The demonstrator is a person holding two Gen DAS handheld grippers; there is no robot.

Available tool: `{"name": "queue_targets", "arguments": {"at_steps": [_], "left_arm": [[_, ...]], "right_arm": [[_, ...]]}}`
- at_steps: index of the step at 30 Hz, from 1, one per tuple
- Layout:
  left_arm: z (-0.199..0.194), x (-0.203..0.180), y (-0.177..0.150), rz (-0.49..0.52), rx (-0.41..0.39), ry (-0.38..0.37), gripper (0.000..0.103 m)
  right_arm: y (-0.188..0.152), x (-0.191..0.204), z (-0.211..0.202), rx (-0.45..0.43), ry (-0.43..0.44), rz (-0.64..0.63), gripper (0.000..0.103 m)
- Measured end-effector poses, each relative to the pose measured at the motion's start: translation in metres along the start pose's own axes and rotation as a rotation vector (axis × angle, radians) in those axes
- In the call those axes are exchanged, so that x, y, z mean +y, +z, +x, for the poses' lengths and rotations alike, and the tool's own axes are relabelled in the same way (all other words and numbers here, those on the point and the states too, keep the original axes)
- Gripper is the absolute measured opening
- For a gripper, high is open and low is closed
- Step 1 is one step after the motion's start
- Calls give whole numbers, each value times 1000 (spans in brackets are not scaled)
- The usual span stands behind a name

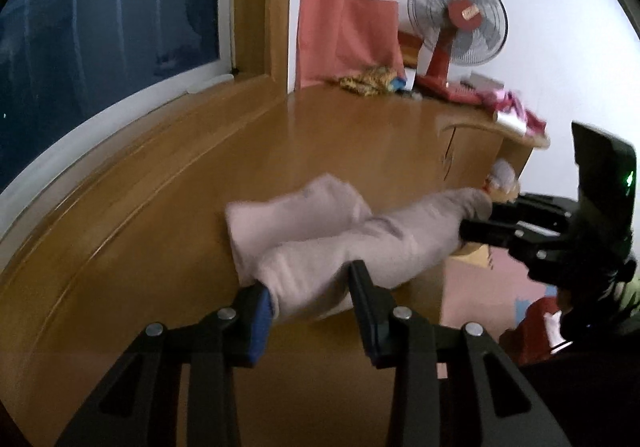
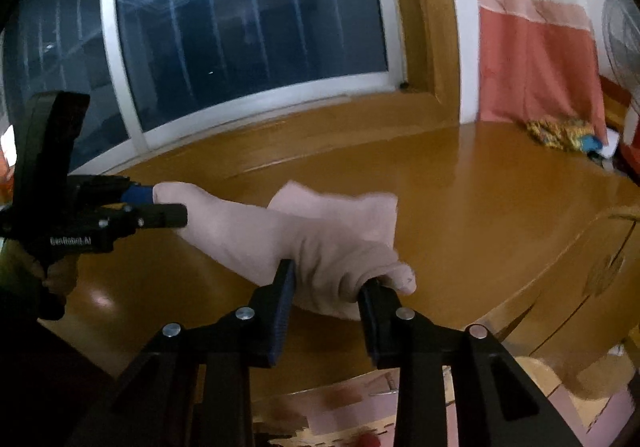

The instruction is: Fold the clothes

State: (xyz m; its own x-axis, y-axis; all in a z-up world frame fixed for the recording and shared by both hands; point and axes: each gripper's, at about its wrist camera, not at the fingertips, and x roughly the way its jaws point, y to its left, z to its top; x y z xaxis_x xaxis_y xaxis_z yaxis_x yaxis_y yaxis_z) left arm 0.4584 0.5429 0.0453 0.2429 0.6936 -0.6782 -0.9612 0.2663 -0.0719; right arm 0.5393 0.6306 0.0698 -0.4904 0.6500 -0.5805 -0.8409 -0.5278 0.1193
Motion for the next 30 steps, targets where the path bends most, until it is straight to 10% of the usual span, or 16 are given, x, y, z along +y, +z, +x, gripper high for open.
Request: {"name": "queue_targets", "arguments": {"at_steps": [14, 25, 30], "left_arm": [[79, 54, 51, -171, 51, 166, 35], [162, 93, 44, -227, 154, 299, 46], [149, 105, 47, -286, 146, 320, 51]], "right_arm": [[80, -31, 92, 33, 93, 29, 32], [72, -53, 188, 157, 89, 79, 32], [75, -63, 171, 109, 123, 131, 32]]}}
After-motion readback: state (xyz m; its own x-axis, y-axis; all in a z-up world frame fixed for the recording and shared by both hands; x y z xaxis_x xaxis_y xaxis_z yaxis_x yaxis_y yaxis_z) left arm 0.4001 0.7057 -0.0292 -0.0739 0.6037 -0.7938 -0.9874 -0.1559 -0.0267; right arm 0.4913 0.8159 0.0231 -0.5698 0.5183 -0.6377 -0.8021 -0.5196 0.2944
